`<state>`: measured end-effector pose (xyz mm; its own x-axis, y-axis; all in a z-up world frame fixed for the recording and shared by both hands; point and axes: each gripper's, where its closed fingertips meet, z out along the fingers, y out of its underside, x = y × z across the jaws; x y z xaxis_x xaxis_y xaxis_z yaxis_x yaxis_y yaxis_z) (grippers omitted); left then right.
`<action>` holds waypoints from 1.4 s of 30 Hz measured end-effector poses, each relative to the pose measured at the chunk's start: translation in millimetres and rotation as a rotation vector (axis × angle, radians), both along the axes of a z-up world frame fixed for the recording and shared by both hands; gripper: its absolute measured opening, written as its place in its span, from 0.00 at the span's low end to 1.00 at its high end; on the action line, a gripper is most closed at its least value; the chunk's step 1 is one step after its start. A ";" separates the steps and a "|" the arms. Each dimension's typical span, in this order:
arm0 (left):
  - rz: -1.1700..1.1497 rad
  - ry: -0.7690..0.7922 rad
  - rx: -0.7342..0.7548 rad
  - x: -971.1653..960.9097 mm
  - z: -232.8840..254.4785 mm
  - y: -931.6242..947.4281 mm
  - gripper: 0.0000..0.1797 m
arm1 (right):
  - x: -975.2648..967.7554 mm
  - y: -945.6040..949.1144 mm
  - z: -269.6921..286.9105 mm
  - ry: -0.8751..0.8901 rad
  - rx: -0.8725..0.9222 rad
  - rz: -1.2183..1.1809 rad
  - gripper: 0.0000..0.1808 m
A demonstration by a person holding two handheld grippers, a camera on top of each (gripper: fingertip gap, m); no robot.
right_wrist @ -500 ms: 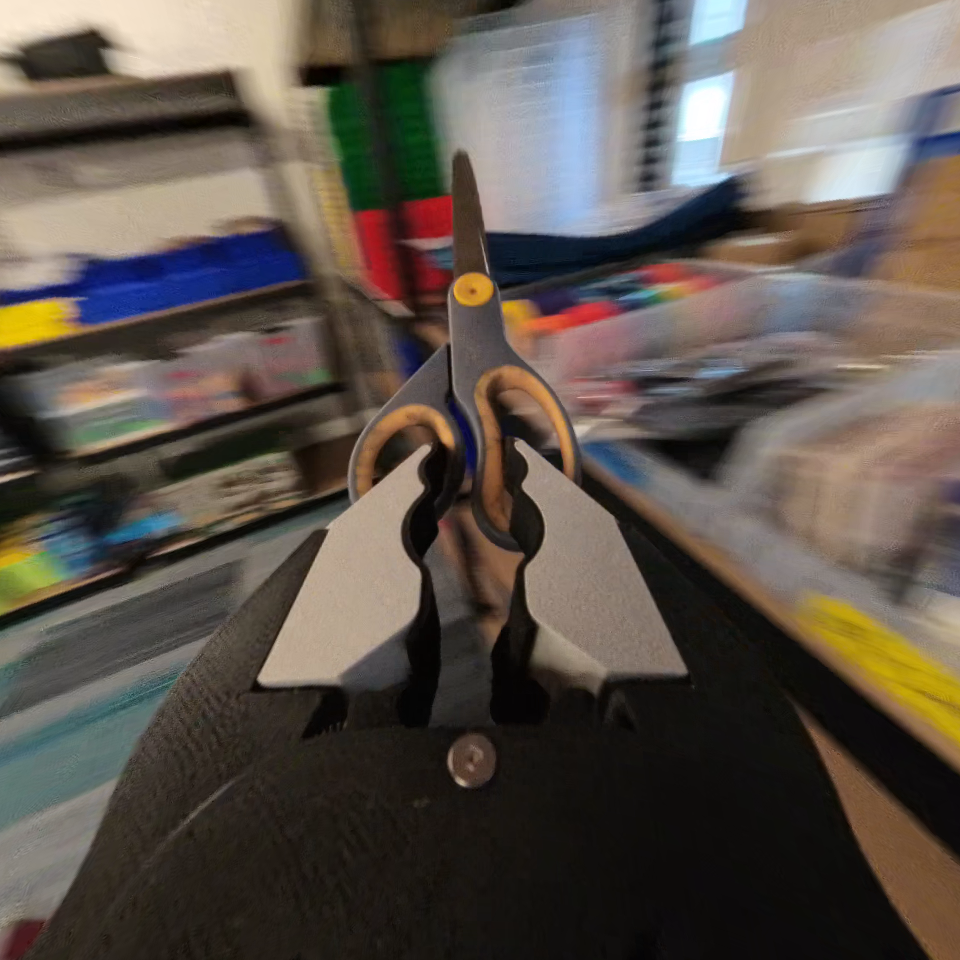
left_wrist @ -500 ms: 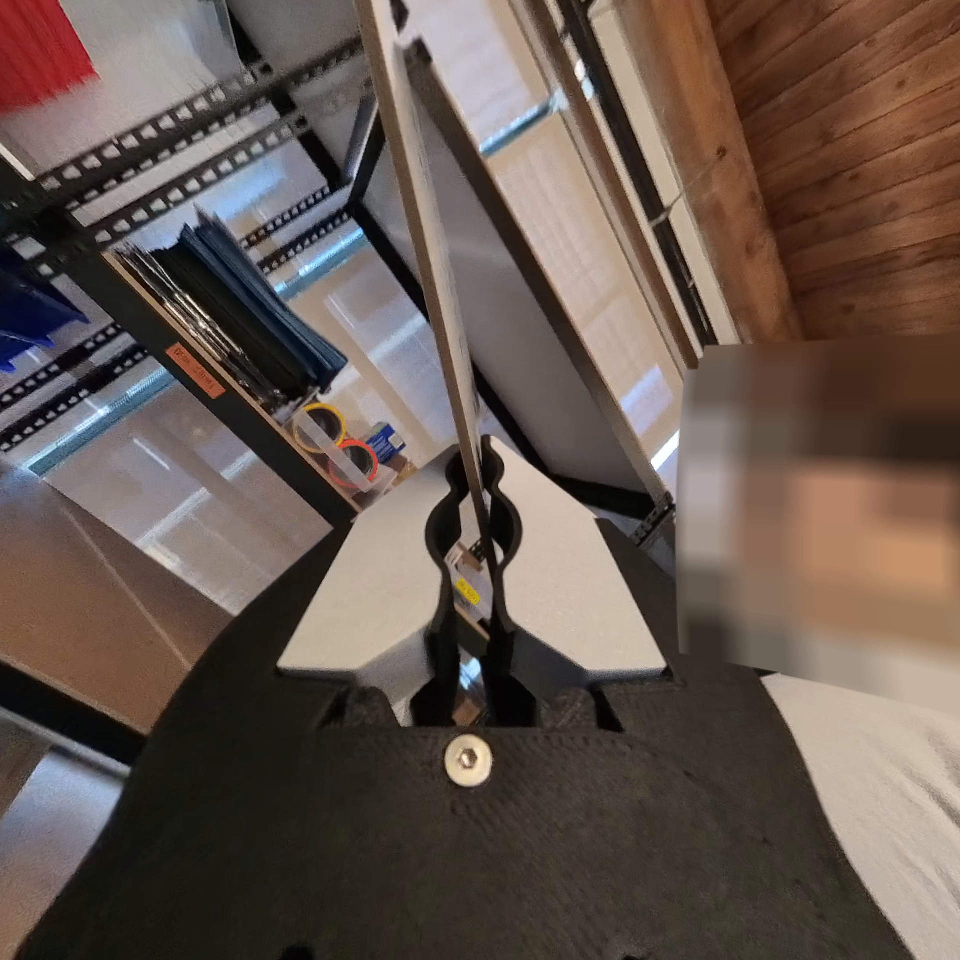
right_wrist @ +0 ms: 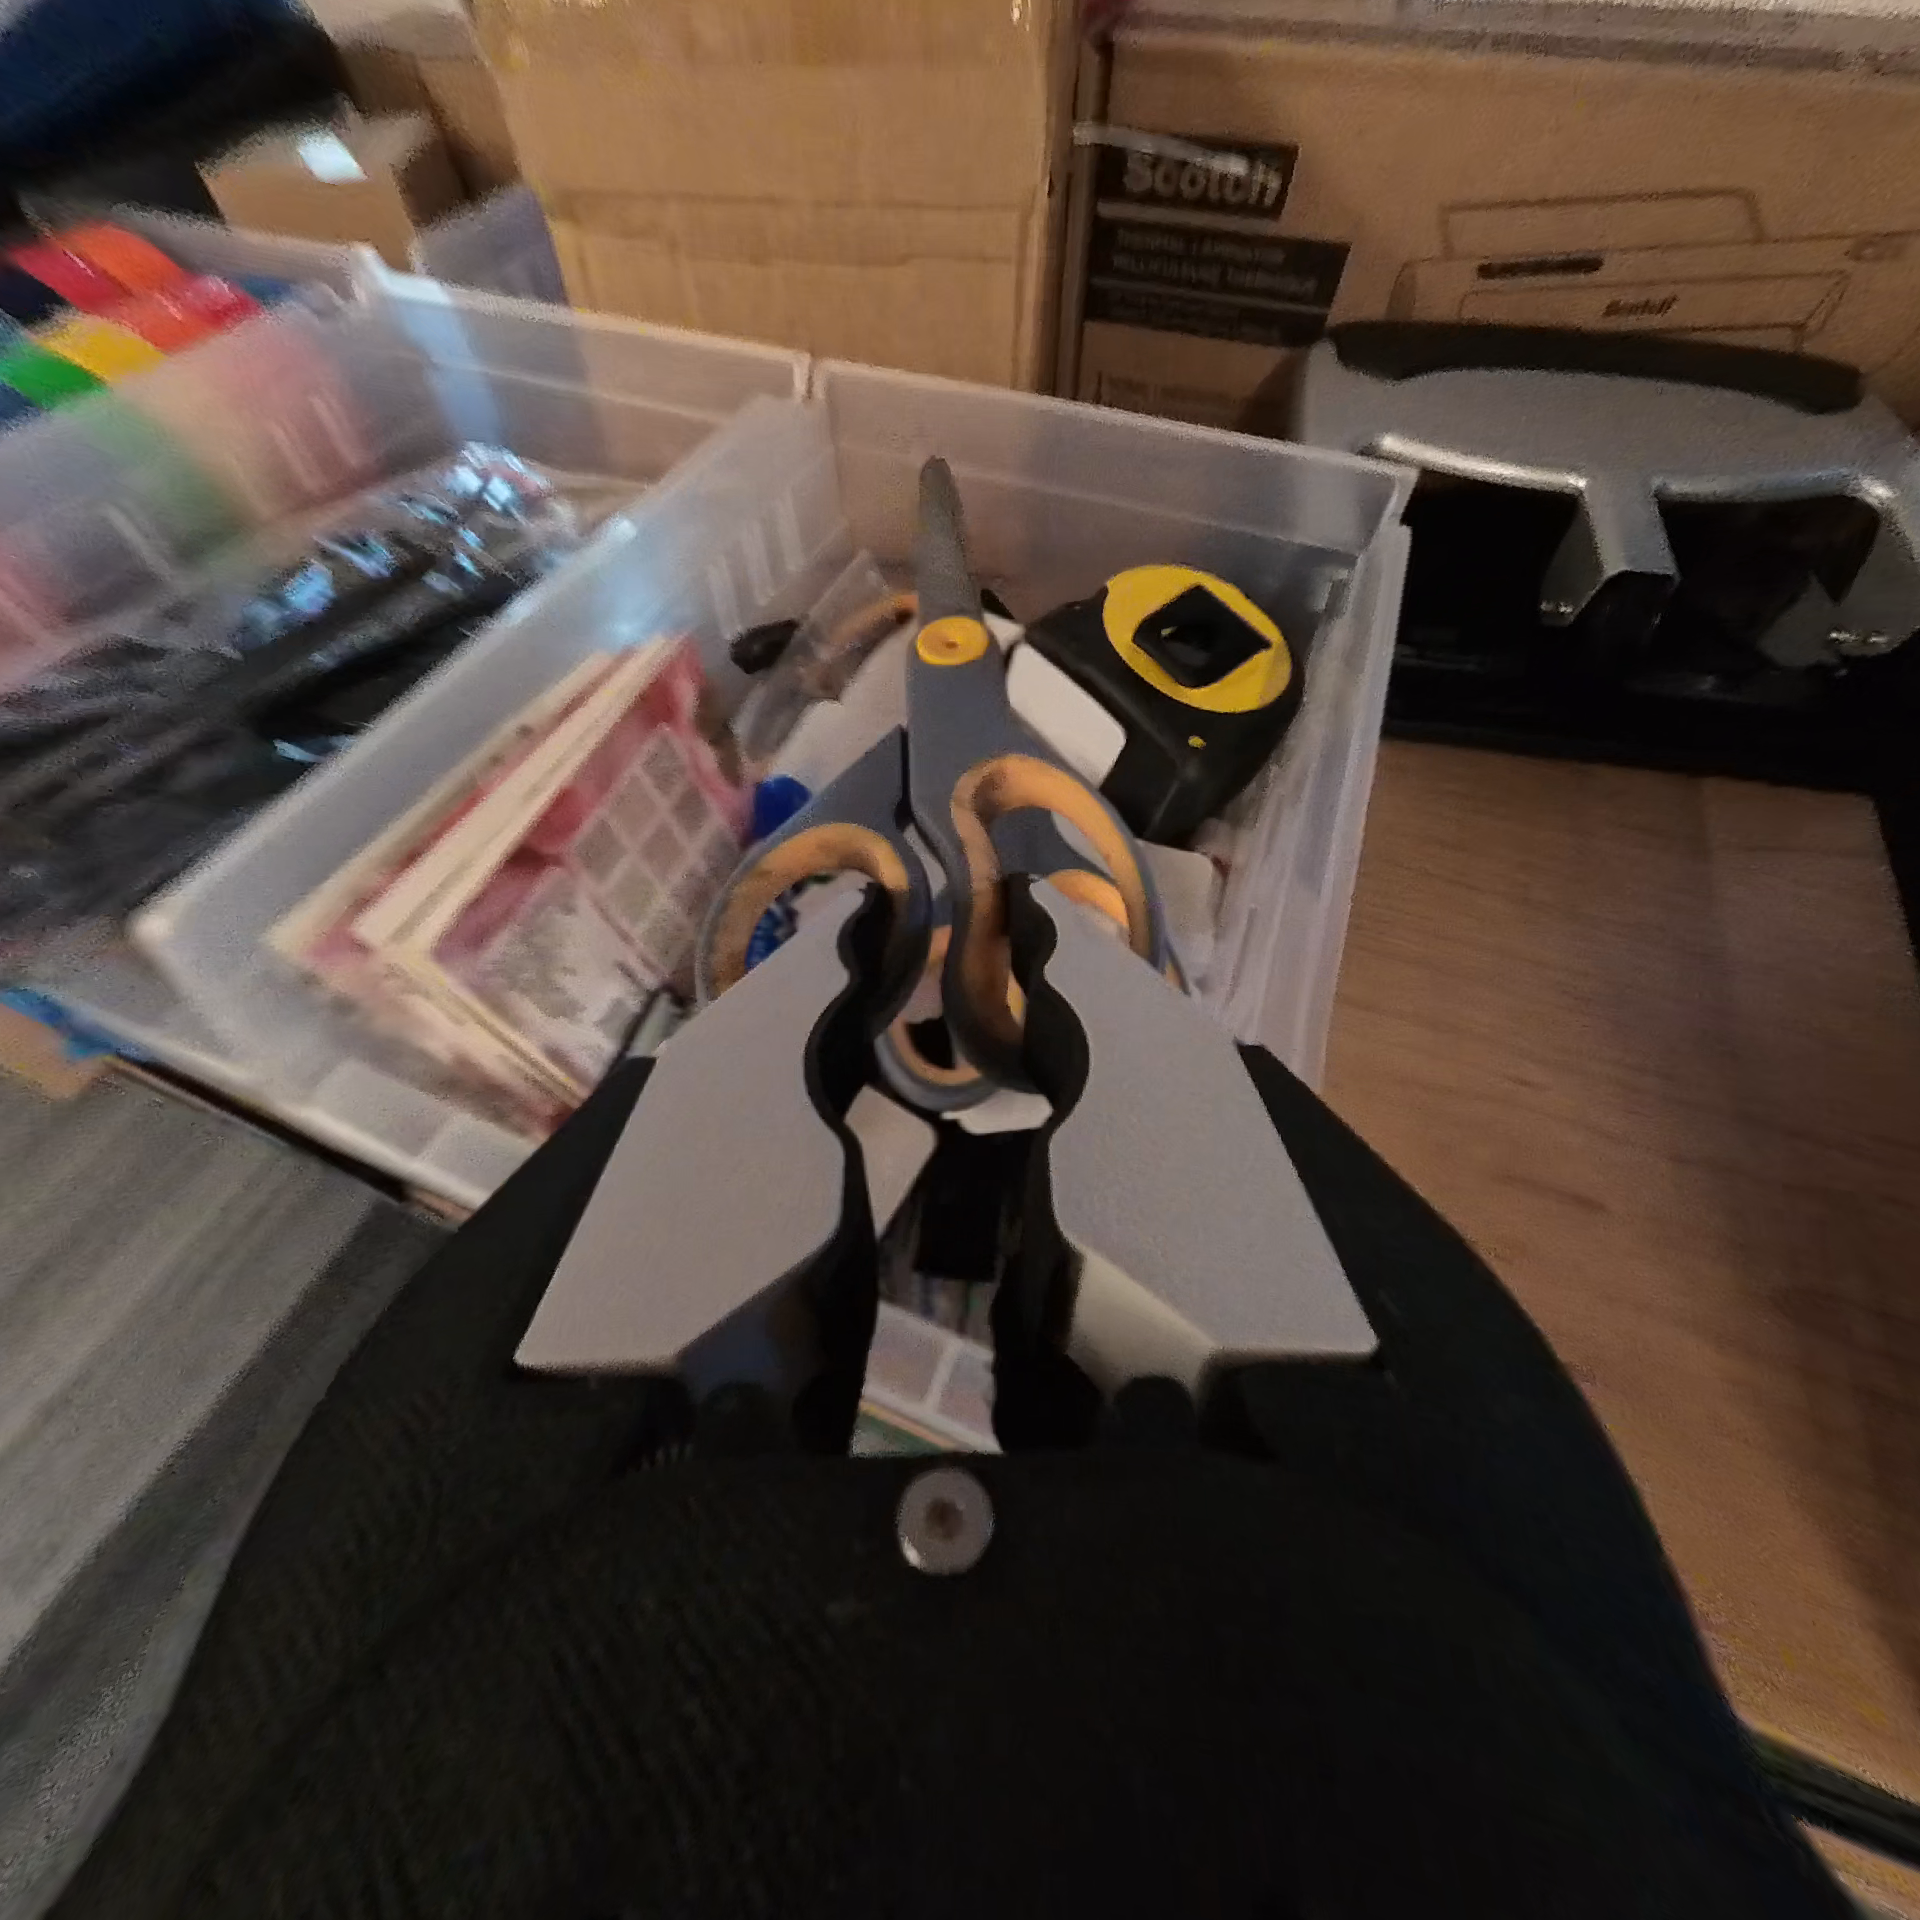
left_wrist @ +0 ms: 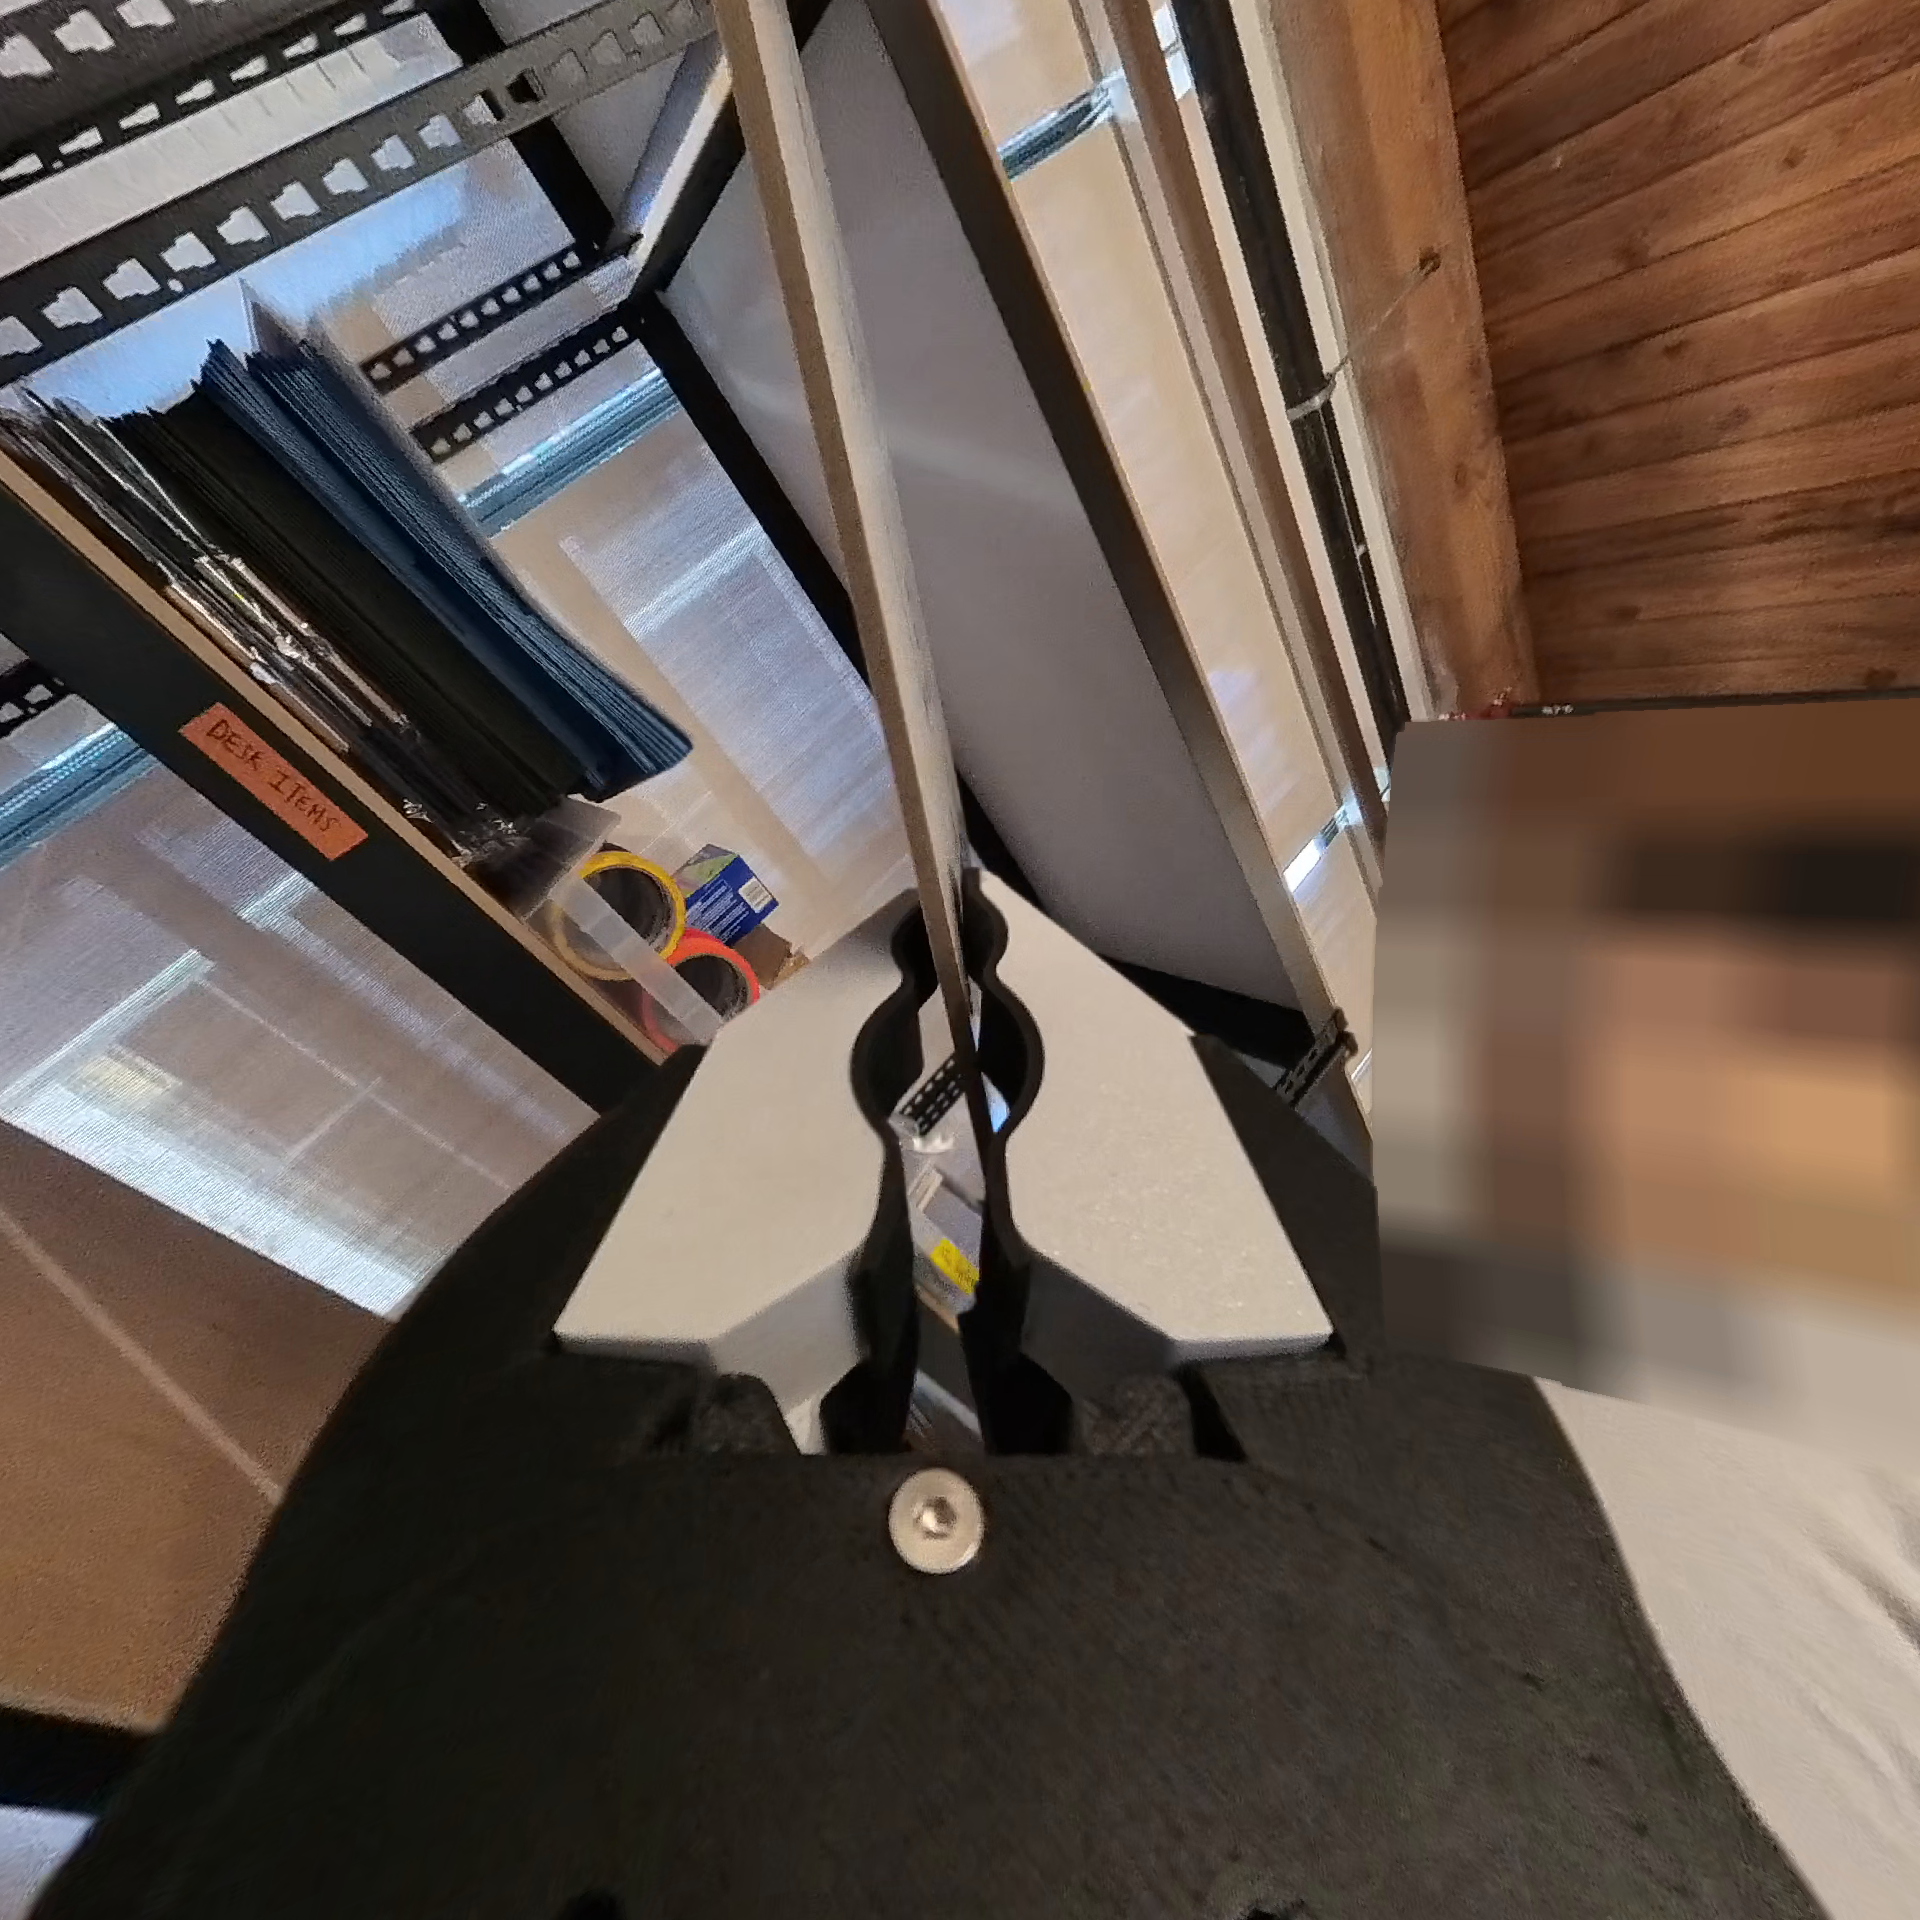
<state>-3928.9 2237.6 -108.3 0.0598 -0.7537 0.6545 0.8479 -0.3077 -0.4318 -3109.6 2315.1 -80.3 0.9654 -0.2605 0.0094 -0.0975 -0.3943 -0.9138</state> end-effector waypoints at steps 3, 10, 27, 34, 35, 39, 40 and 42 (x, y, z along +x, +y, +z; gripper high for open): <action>0.012 -0.008 -0.009 9.8 -5.0 19.7 0.01 | 0.0 13.2 -4.2 0.012 -0.072 0.030 0.23; 0.038 -0.001 -0.073 28.4 -21.9 45.2 0.01 | -46.4 21.0 -62.5 -0.038 -0.431 0.203 0.17; -0.233 0.118 -0.079 11.1 -15.5 72.2 0.01 | -53.4 11.7 -66.4 -0.033 -0.546 0.076 0.09; -0.402 0.252 -0.075 43.9 -21.9 75.0 0.01 | -68.2 -52.8 -12.6 0.028 -0.079 -0.014 0.09; -0.435 0.270 -0.068 54.7 -20.1 75.0 0.01 | -66.1 -66.6 -10.9 0.030 -0.052 -0.022 0.09; -0.571 0.296 -0.021 110.6 -8.9 67.2 0.01 | -55.2 -110.8 3.8 0.161 0.157 0.028 0.09; -0.599 0.286 -0.009 127.1 -5.3 65.6 0.01 | -40.5 -113.5 10.3 0.172 0.222 0.006 0.08; -0.673 0.248 0.006 161.2 1.0 60.2 0.01 | -20.3 -95.3 8.2 0.248 0.226 0.071 0.09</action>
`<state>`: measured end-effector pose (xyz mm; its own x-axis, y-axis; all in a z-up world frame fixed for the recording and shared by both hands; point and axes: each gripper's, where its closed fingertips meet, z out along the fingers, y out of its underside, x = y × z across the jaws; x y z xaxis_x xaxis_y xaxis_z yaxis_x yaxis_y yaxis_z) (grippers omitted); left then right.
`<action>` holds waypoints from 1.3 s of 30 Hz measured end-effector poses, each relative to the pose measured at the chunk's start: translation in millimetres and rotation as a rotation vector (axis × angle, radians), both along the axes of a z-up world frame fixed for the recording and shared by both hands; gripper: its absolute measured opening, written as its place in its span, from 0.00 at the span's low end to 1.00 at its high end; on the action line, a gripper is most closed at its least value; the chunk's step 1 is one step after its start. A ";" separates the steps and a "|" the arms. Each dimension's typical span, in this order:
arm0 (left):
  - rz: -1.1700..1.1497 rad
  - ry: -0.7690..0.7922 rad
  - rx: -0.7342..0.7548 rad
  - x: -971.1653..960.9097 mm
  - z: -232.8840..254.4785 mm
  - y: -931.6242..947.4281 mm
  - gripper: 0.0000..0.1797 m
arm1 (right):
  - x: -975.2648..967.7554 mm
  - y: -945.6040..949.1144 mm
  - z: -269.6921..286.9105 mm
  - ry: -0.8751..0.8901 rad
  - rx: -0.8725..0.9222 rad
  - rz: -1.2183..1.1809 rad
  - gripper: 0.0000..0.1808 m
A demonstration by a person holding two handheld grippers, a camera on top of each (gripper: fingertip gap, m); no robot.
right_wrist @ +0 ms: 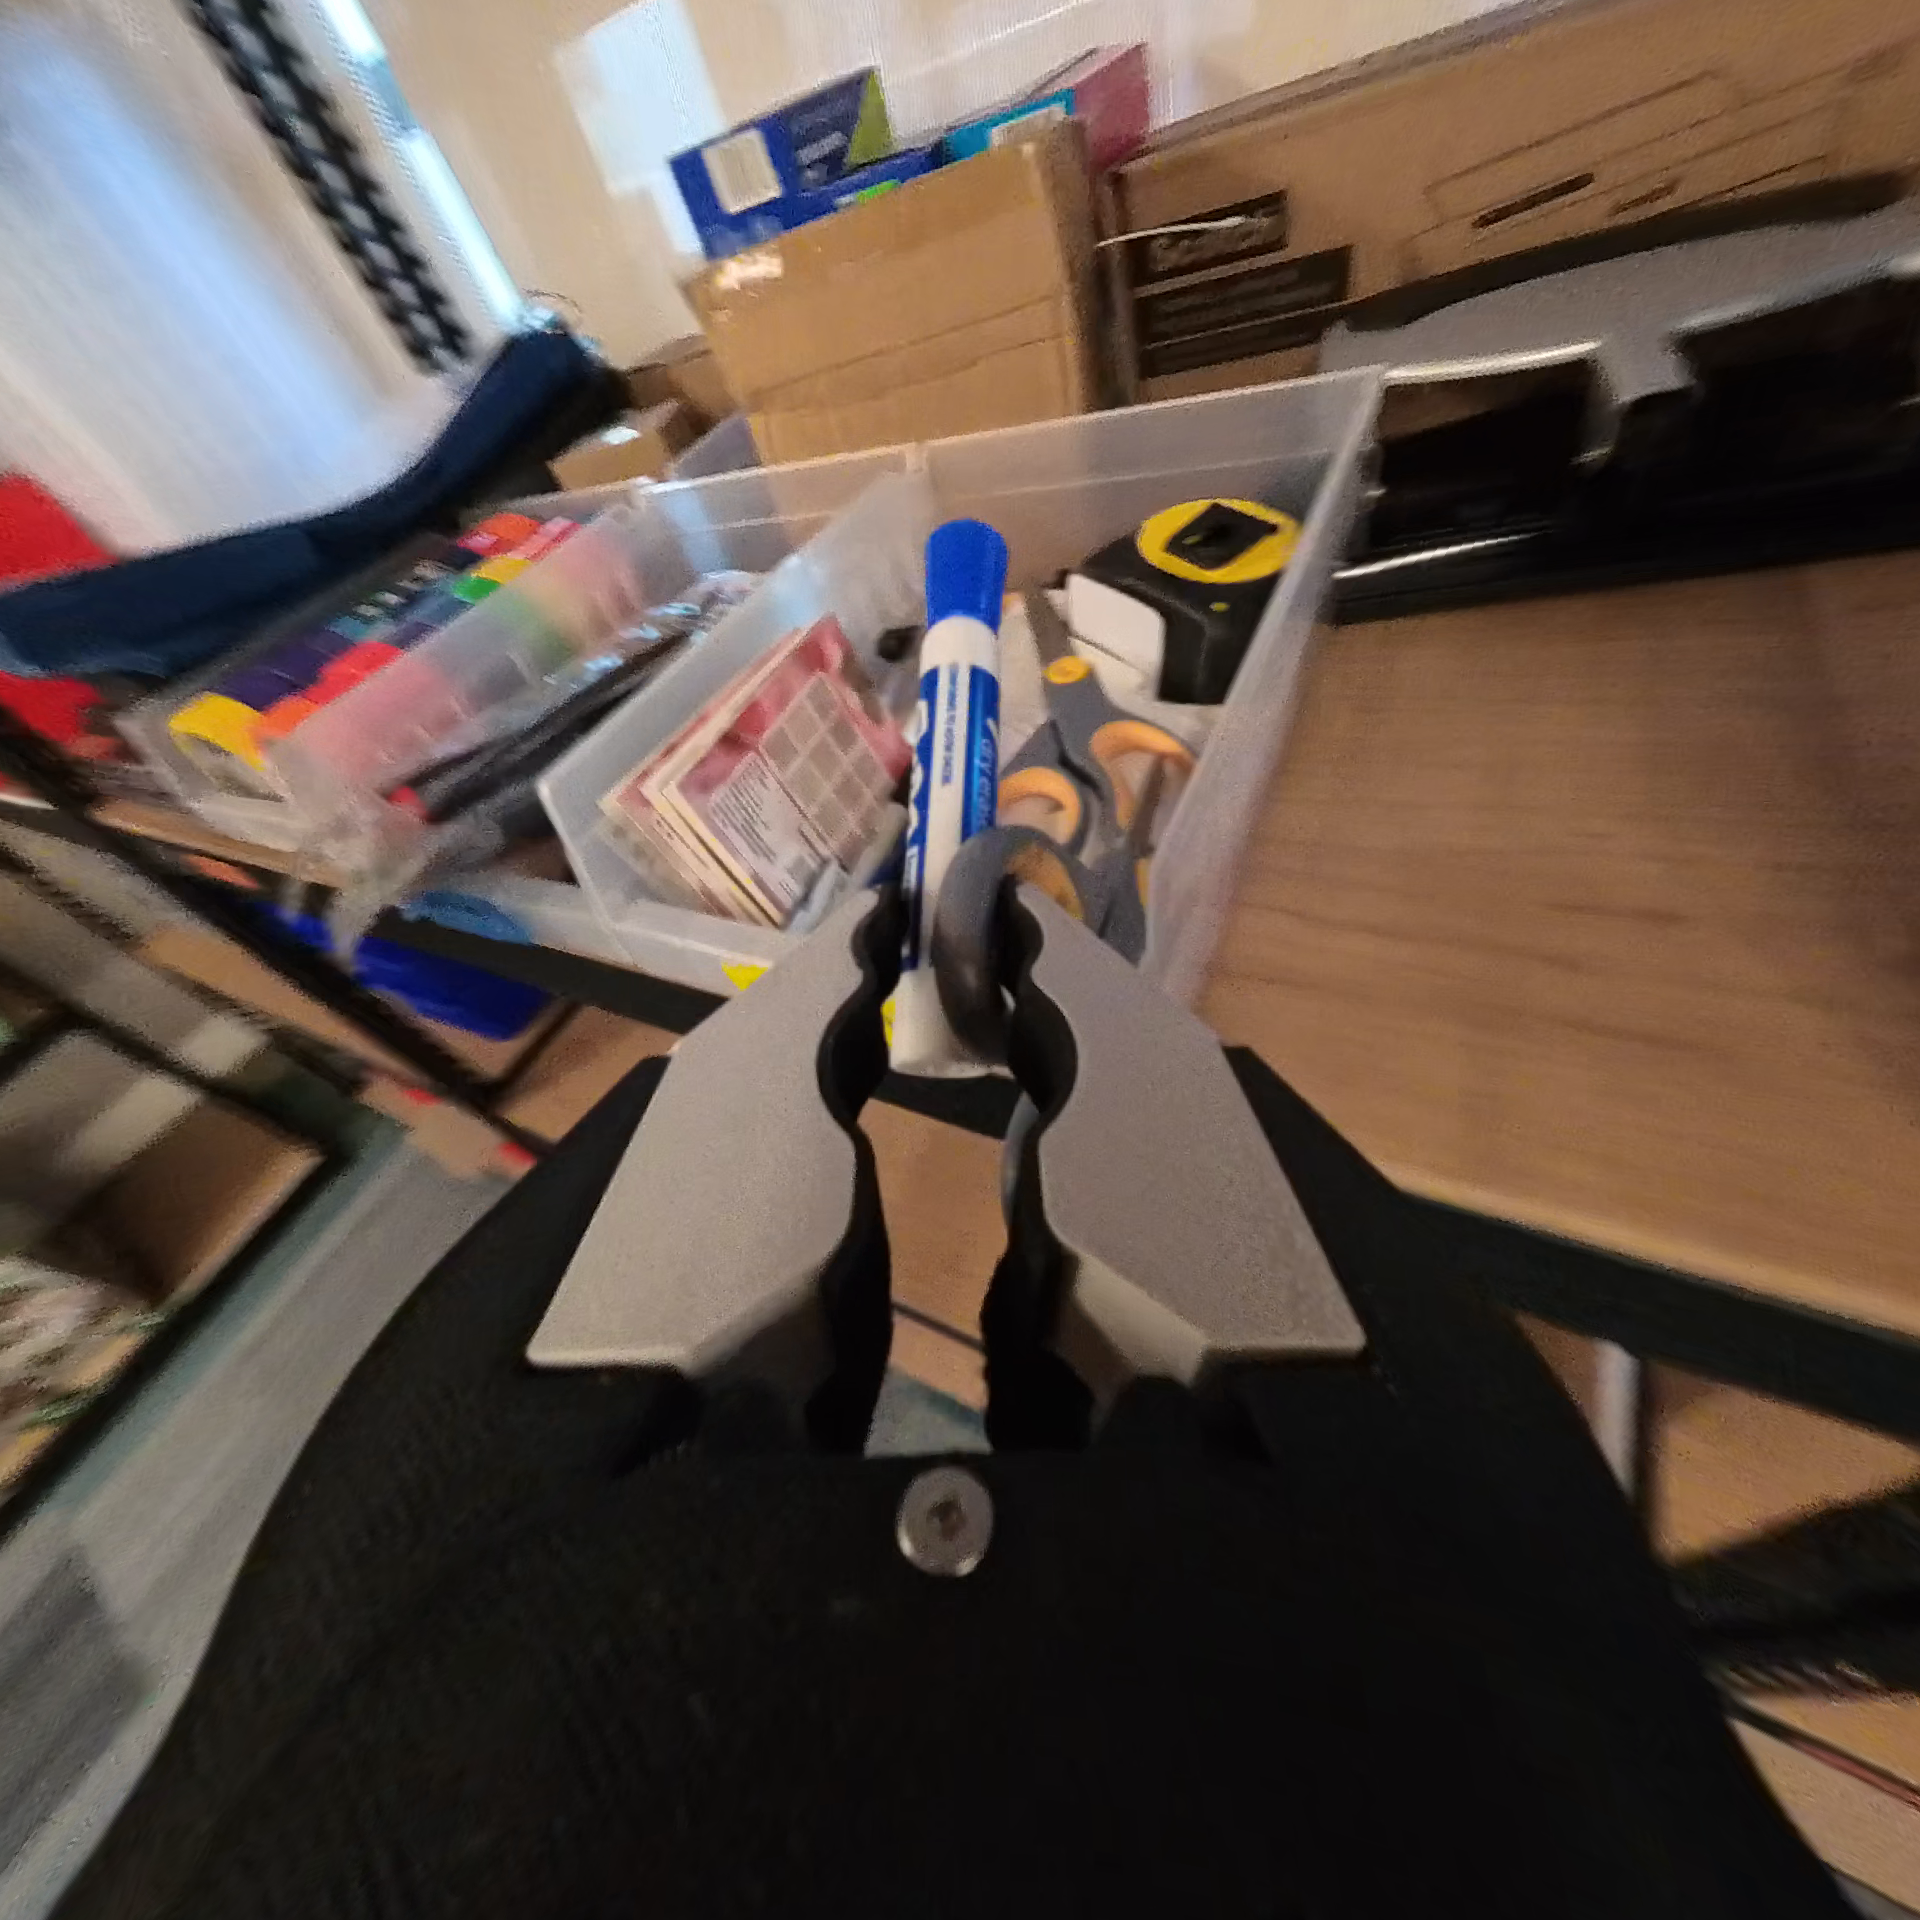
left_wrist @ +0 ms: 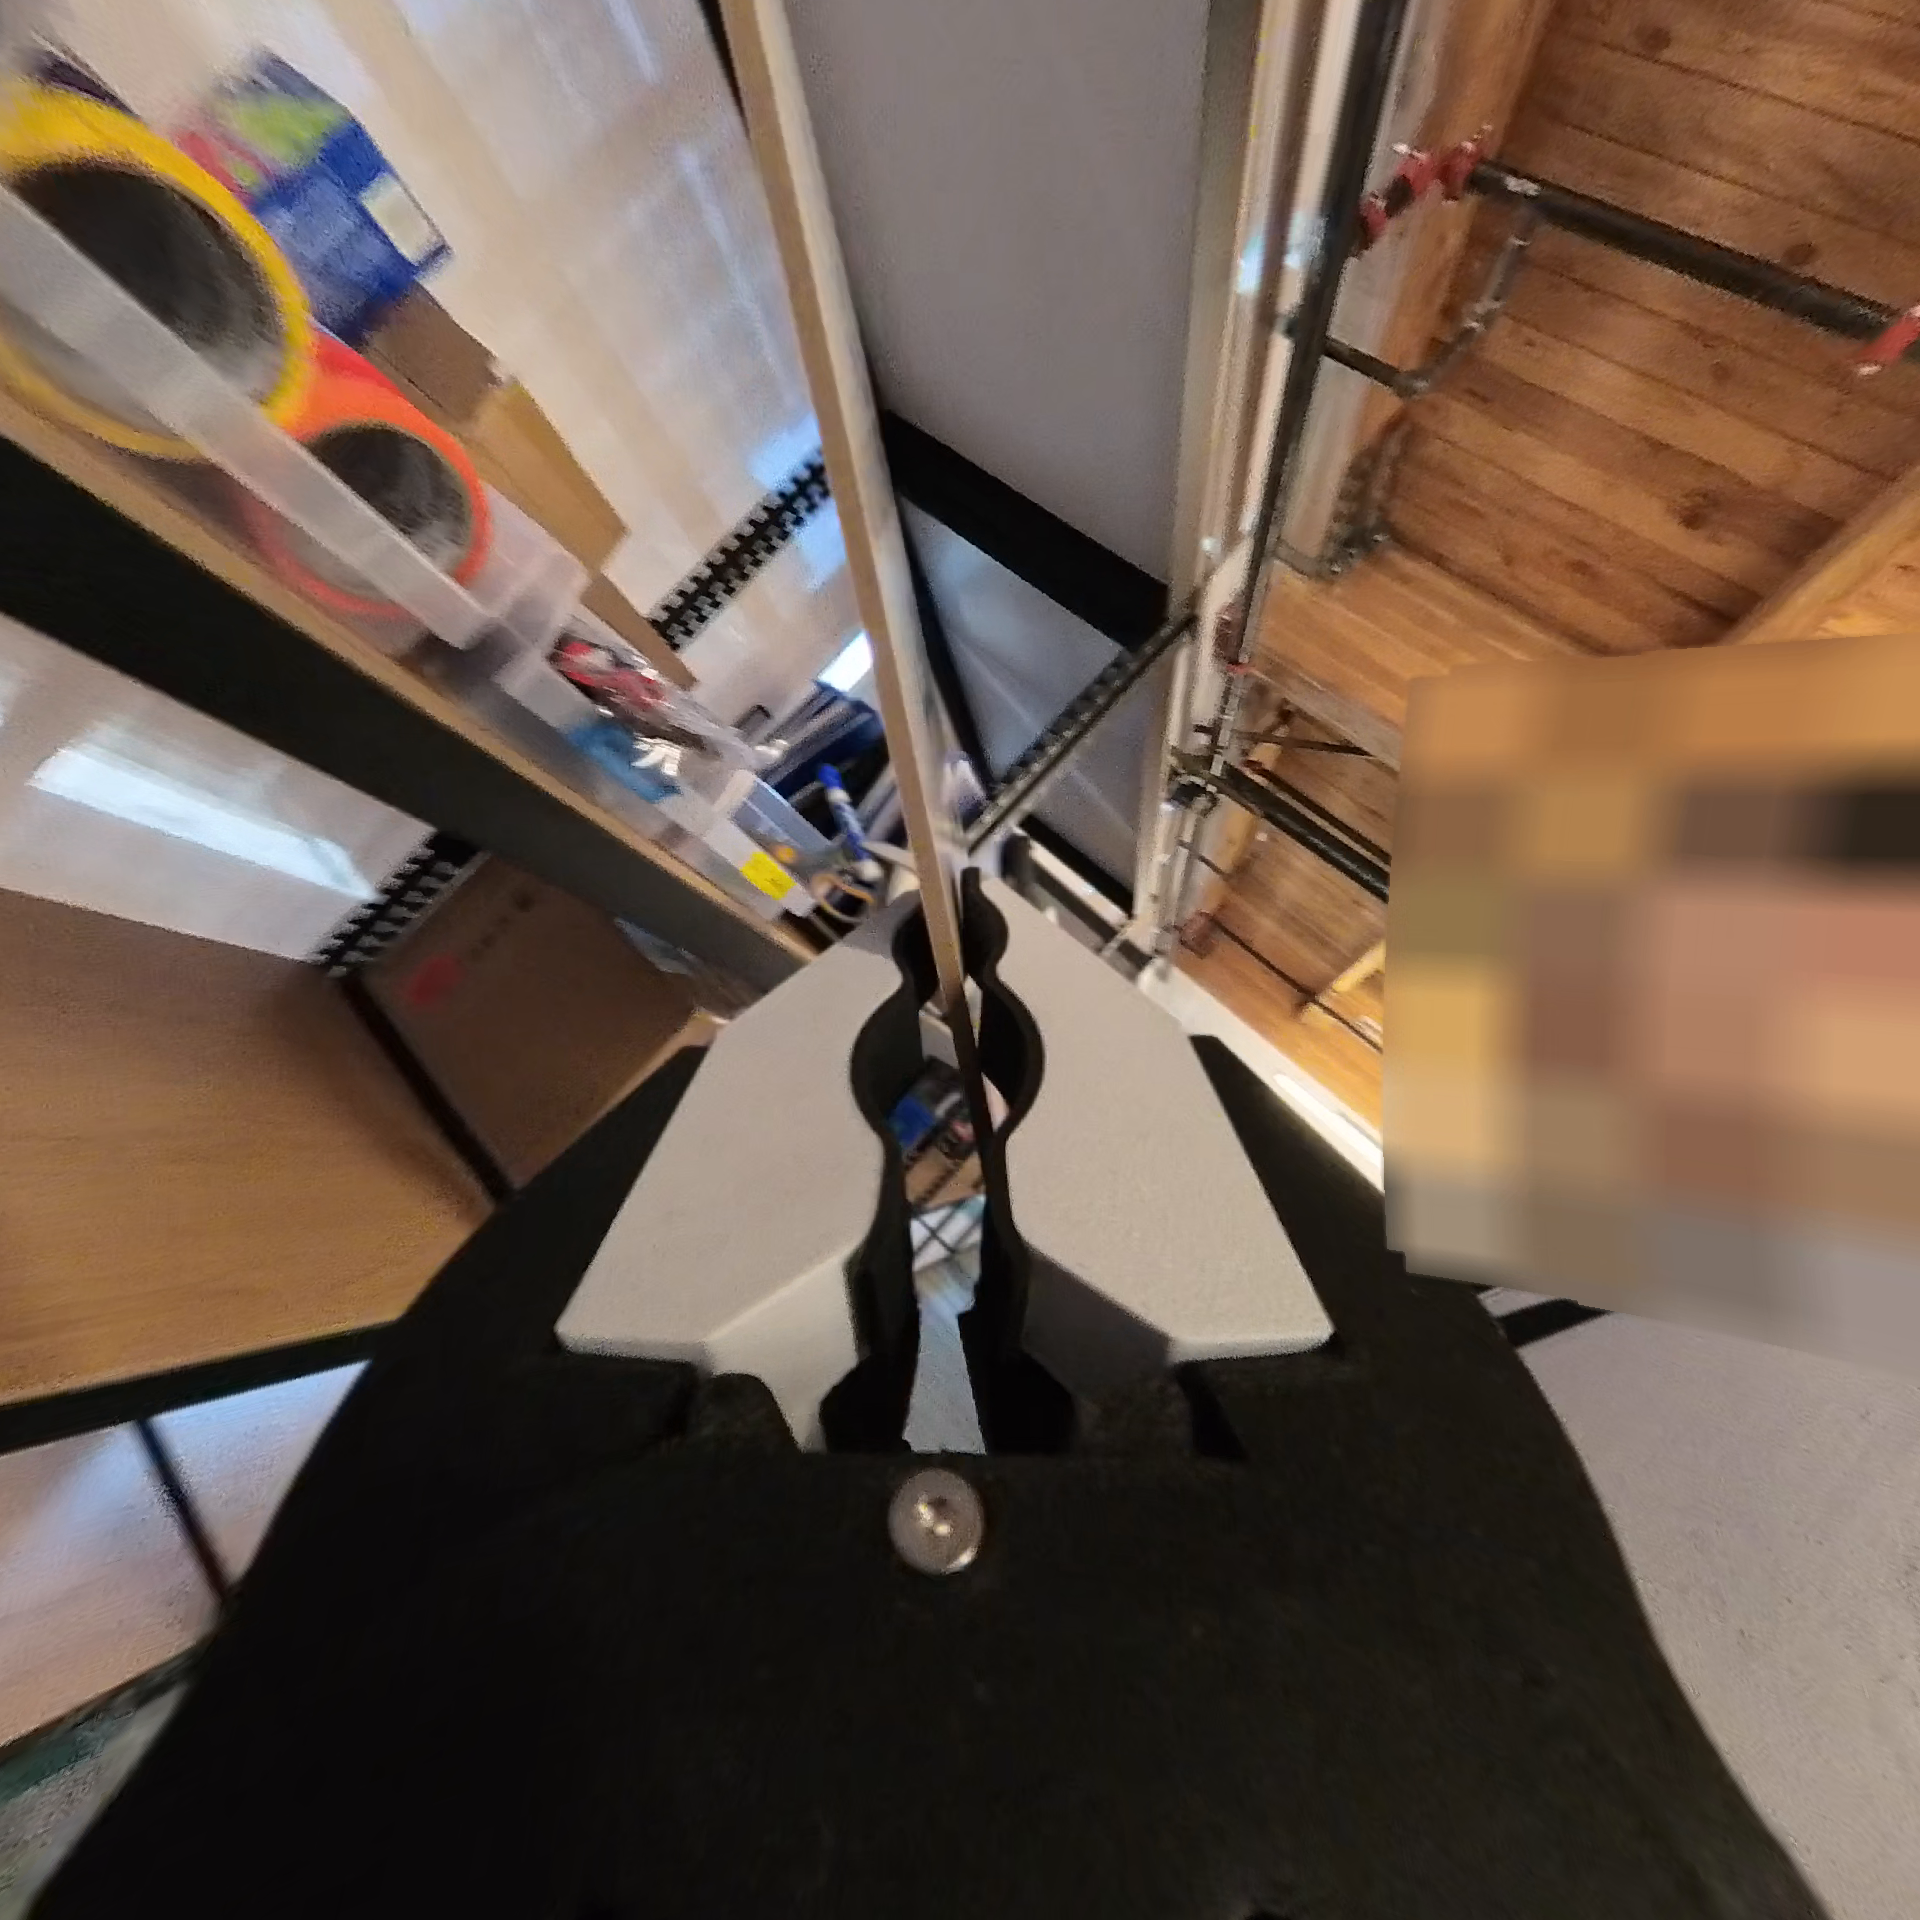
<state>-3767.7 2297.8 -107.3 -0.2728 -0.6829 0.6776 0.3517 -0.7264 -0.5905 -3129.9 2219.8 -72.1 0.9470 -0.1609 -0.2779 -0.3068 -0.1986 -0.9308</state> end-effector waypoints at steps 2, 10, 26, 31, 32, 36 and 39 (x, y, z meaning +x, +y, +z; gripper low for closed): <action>-0.044 -0.038 0.005 30.8 6.8 -10.1 0.01 | 6.2 19.2 3.5 0.117 0.020 0.073 0.09; -0.074 -0.108 -0.018 101.9 -0.9 -95.2 0.01 | 0.6 44.1 3.4 0.217 -0.118 0.242 0.08; -0.006 -0.087 -0.059 97.7 -40.3 -120.2 0.01 | 14.6 114.7 83.9 0.392 0.130 0.386 0.08; -0.054 -0.086 0.009 88.6 -32.2 -93.7 0.01 | 15.0 124.8 78.8 0.190 0.079 0.339 0.09; -0.068 -0.094 0.002 89.3 -31.4 -88.5 0.01 | 7.8 122.6 76.1 0.122 0.093 0.364 0.09; -0.160 -0.048 -0.137 105.2 -56.3 -81.7 0.01 | 0.3 101.5 50.6 0.071 -0.024 0.316 0.09; -0.168 -0.028 -0.281 110.5 -97.8 -75.0 0.01 | -8.2 82.3 24.4 -0.016 -0.157 0.306 0.09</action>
